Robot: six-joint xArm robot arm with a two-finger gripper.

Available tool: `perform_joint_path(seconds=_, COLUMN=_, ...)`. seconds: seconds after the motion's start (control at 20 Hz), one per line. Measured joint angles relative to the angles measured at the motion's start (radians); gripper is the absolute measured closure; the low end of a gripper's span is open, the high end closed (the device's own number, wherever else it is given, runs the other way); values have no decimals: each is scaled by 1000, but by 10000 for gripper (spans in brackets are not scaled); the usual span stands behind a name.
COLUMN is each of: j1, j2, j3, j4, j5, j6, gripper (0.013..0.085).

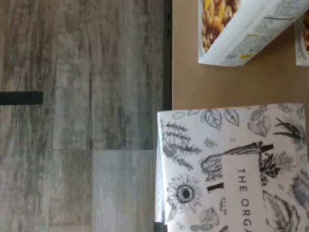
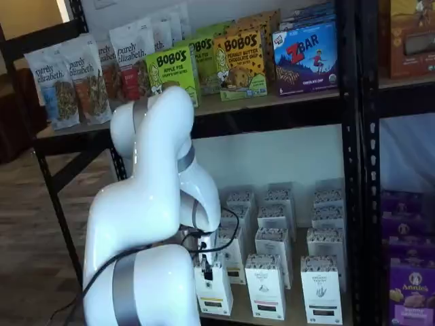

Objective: Pick up the white box with a yellow strip in the middle, on the bottom shelf, the fourth box from the left

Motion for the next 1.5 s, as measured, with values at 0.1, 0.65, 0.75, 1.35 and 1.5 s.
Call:
perform_joint_path(seconds=0.1, j1=9, j2=-29, j3=41, j4=12, j5=-16, j6=-5, gripper=450)
perform_joint_path(seconds=0.65, j1=41, j2=-188, j3=240, j4=-59, j5=-8, j6=89, gripper=450)
perform_joint_path(seconds=0.75, j1=47, j2=-220, j3=284, j4=-97, j5=-17, j6=132, gripper=450)
perform_joint_path(seconds=1.35, j1=78, j2=-413, j3=506, j4=-121, j5=-39, j6=182, gripper=450)
perform_joint_path(seconds=1.5, j1=73, j2=-475, j3=560, j4=-159, j5=-30, j6=215, gripper=450)
